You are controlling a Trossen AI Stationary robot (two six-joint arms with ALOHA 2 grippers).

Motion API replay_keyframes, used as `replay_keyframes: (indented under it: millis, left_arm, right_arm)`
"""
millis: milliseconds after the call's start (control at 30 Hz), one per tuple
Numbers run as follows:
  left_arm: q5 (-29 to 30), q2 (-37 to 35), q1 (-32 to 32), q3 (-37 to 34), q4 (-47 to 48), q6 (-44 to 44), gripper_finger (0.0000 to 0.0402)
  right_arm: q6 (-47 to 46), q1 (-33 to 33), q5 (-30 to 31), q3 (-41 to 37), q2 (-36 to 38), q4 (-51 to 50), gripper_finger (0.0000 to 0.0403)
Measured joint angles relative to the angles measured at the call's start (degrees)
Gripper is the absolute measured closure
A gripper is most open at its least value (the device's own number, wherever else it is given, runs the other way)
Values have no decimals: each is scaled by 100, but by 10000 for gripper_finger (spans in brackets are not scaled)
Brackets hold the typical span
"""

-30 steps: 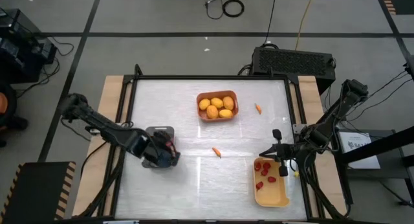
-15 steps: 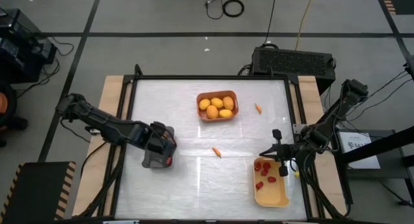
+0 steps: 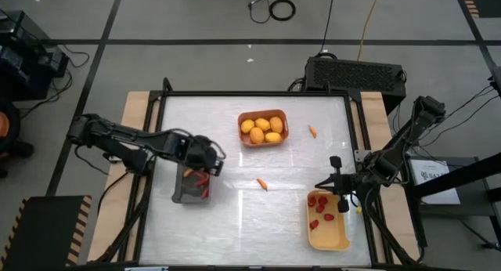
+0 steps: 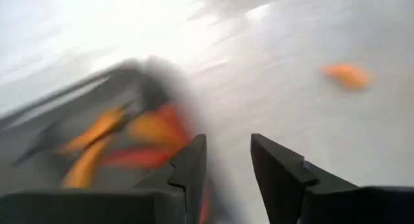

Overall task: Sort produce into baskets
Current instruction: Put the yellow chili pepper into the black bin

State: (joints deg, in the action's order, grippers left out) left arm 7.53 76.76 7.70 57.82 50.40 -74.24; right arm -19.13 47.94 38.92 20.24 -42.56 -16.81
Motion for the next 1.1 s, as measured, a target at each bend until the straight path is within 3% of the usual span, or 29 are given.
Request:
replay_keyframes:
  millis: [333, 533, 667, 933, 1100]
  left_arm:
    - [44, 265, -594, 0, -4112, 2875, 274]
    - [44, 1196, -663, 412, -4656, 3852, 274]
    - [49, 2224, -762, 1308, -4690, 4908, 274]
    - [53, 4491, -1069, 3961, -4680, 7602, 274]
    - [-241, 5737, -1482, 5554, -4499, 8439, 274]
  right_arm:
    - [-393, -45, 319, 0, 323, -364, 399]
    - [-409, -185, 332, -1, 666, -530, 399]
    - [-420, -276, 336, -1, 824, -592, 399]
    - [-777, -326, 273, 1, 872, -926, 399]
    - [-1625, -326, 294, -1, 870, -1624, 399]
